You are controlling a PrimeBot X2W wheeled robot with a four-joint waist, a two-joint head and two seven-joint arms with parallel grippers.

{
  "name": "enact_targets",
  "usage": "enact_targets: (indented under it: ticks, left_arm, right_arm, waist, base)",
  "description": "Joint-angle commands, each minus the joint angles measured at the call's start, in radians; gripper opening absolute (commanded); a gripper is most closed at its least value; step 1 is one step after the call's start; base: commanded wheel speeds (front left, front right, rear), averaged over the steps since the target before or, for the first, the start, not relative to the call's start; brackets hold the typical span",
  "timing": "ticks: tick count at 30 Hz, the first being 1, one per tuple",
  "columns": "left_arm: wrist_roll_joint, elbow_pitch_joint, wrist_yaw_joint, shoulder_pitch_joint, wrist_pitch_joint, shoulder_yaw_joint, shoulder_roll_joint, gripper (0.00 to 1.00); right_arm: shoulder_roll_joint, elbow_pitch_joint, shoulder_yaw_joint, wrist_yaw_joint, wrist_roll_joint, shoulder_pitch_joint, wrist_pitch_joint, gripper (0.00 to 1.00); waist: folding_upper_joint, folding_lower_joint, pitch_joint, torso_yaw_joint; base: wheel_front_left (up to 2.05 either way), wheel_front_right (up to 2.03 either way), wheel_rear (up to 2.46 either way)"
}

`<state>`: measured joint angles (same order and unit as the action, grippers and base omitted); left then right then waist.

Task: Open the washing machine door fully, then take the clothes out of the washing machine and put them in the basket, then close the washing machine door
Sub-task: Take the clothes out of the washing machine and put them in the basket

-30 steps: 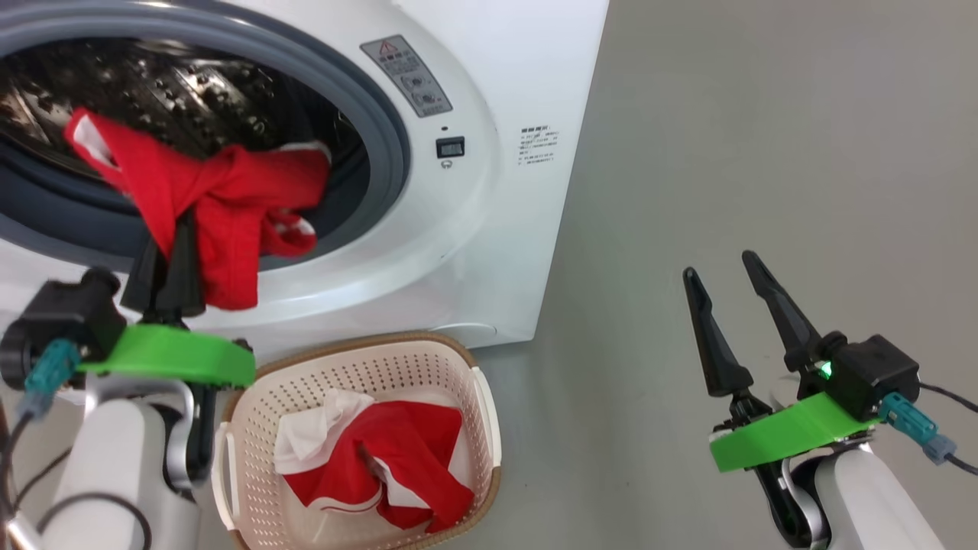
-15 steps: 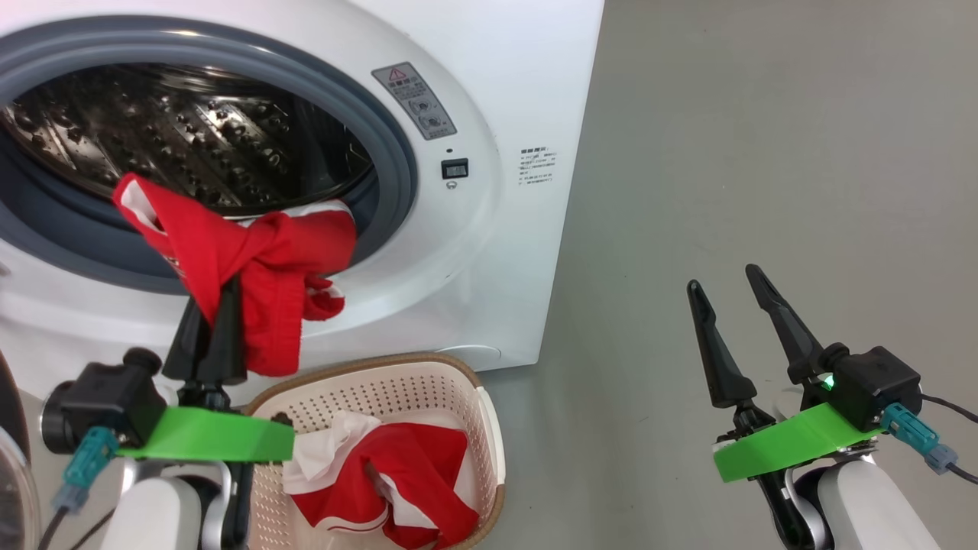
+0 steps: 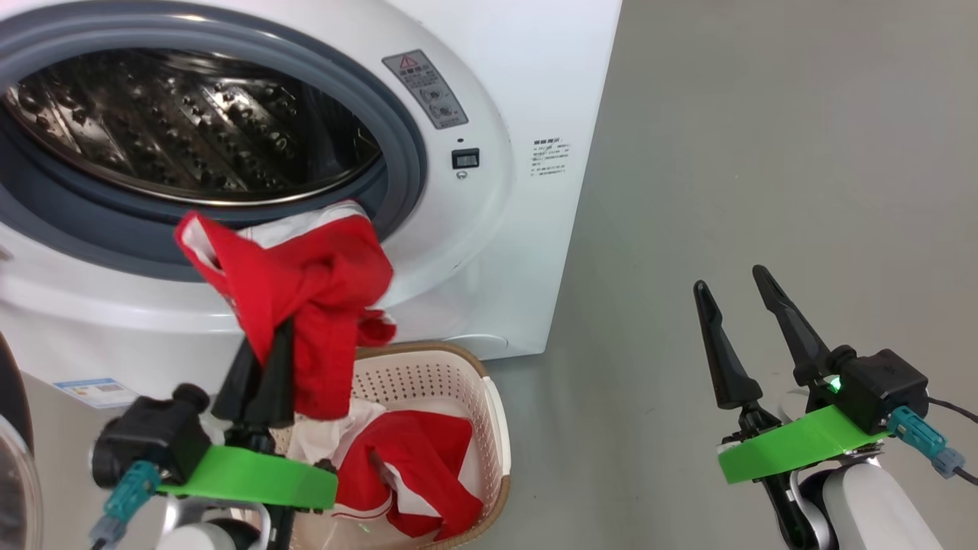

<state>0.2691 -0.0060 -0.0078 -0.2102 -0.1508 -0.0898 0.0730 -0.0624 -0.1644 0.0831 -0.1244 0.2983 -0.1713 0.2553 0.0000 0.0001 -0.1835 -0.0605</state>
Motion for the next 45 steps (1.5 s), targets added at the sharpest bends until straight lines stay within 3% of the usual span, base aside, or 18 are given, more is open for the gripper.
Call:
enact_targets:
  ticks: [1,18,30,38,45]
  left_arm:
    - [0.012,-0.016,0.008,0.004,0.008,0.026,0.008,0.0]
    - [0.069,0.431,-0.036,-0.161,-0.008,-0.022,-0.004,0.0]
    - [0.089,0.862,-0.063,-0.353,-0.018,-0.063,-0.012,0.0]
    - [0.103,1.131,-0.069,-0.481,0.08,-0.078,-0.013,0.0]
    - [0.122,1.24,-0.08,-0.55,0.168,-0.079,-0.004,0.0]
  right_arm:
    - [-0.005,0.027,0.024,-0.006,-0.005,-0.013,0.006,1.0]
    - [0.001,0.035,0.044,-0.006,-0.001,-0.07,0.006,1.0]
    - [0.005,0.035,0.07,-0.006,0.007,-0.12,0.006,1.0]
    - [0.008,0.036,0.087,-0.006,0.012,-0.141,0.006,1.0]
    - [0.009,0.035,0.094,-0.006,0.016,-0.157,0.006,1.0]
  waist:
    - [0.0,-0.0001,-0.007,0.001]
    - [0.0,-0.0001,-0.158,-0.007]
    - [0.0,-0.0001,-0.254,-0.036]
    - [0.0,-0.0001,-0.308,-0.07]
    - [0.0,-0.0001,-0.343,-0.096]
  base:
    - [0.0,0.0,0.0]
    - [0.0,0.0,0.0]
    - [0.0,0.0,0.0]
    - [0.0,0.0,0.0]
    - [0.0,0.0,0.0]
